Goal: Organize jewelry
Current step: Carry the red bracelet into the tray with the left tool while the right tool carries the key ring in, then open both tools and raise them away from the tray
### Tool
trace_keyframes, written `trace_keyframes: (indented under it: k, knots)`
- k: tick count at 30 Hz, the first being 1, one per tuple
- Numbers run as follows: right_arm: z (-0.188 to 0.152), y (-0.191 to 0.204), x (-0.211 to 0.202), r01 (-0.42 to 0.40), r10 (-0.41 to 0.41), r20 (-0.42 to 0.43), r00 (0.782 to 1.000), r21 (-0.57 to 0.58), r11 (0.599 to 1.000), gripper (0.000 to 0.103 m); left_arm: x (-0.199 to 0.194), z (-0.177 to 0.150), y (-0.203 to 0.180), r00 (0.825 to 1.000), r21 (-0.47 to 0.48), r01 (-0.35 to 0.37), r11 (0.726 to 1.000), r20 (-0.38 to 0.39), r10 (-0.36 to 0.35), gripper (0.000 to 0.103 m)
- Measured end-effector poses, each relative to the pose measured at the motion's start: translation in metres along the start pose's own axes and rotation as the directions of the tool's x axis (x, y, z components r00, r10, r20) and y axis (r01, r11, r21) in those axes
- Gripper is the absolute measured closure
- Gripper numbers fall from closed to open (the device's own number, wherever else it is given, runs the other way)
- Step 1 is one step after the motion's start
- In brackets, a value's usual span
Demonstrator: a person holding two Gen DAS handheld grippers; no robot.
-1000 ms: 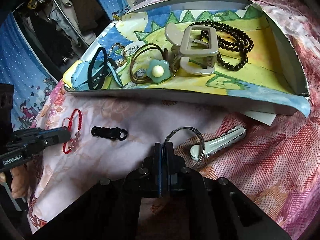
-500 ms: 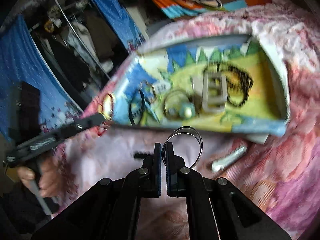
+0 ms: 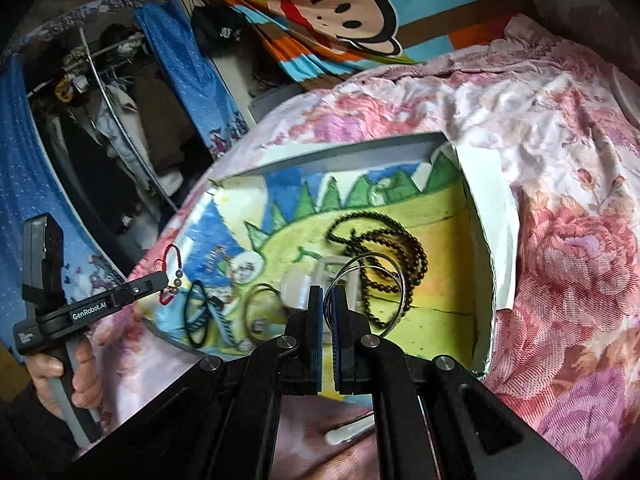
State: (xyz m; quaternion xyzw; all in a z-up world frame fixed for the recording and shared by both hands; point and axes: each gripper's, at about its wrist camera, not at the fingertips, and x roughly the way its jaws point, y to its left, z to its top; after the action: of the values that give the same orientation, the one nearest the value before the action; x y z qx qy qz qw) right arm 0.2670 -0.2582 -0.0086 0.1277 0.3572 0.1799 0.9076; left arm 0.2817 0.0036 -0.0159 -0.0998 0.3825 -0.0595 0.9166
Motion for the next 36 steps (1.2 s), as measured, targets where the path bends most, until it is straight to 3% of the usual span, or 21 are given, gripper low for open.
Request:
trace_keyframes:
  k: [8,10,12,14,16,17,18,19,21,27,33,36]
  knots:
    - [-0.011,-0.002,0.018,0.046,-0.044,-0.073,0.996,0.015,0.999,0.095,0.011,-0.004,0.0,1.0,0.016,-0.001,1.0,-0.031,0.002,0.098]
    - [-0.013,-0.003,0.017,0.054,-0.053,-0.08,0.995,0.02,0.998,0.072,0.01,-0.005,-0.005,0.999,0.036,0.005,0.999,-0.039,-0.004,0.097]
    - [-0.014,-0.002,0.012,0.06,-0.058,-0.068,0.996,0.025,0.998,0.06,0.011,-0.006,-0.008,0.999,0.049,0.012,0.999,-0.045,-0.01,0.097]
    - [-0.015,-0.001,0.008,0.068,-0.067,-0.066,0.996,0.017,0.998,0.06,0.009,-0.006,-0.012,0.999,0.057,0.025,0.998,-0.048,-0.022,0.089]
    - [-0.015,0.002,-0.002,0.089,-0.089,-0.041,0.995,-0.003,0.996,0.06,0.002,-0.007,-0.014,0.999,0.049,0.037,0.998,-0.027,-0.036,0.056]
    - [-0.015,0.005,-0.008,0.1,-0.1,-0.021,0.995,-0.014,0.995,0.058,-0.003,-0.007,-0.014,0.999,0.043,0.044,0.998,-0.005,-0.044,0.047]
    - [-0.015,0.007,-0.014,0.114,-0.114,0.0,0.993,-0.025,0.993,0.052,-0.008,-0.008,-0.015,0.999,0.038,0.046,0.998,0.022,-0.047,0.031]
    - [-0.015,0.008,-0.02,0.123,-0.123,0.017,0.992,-0.03,0.992,0.045,-0.018,-0.009,-0.016,0.997,0.035,0.048,0.998,0.062,-0.05,0.026]
    - [-0.015,0.013,-0.038,0.131,-0.128,0.076,0.989,-0.037,0.991,0.037,-0.029,-0.01,-0.021,0.994,0.053,0.057,0.997,0.091,-0.062,0.025]
    - [-0.025,0.032,-0.088,0.179,-0.16,0.185,0.97,-0.088,0.98,0.018,-0.071,-0.026,-0.031,0.98,0.084,0.048,0.995,0.187,-0.063,0.001]
    - [-0.052,0.053,-0.145,0.236,-0.196,0.316,0.929,-0.096,0.967,0.003,-0.112,-0.054,-0.036,0.957,0.078,0.044,0.996,0.283,-0.064,0.0]
    - [-0.07,0.063,-0.168,0.276,-0.221,0.359,0.907,-0.11,0.955,0.002,-0.129,-0.069,-0.038,0.945,0.069,0.037,0.997,0.321,-0.057,0.0]
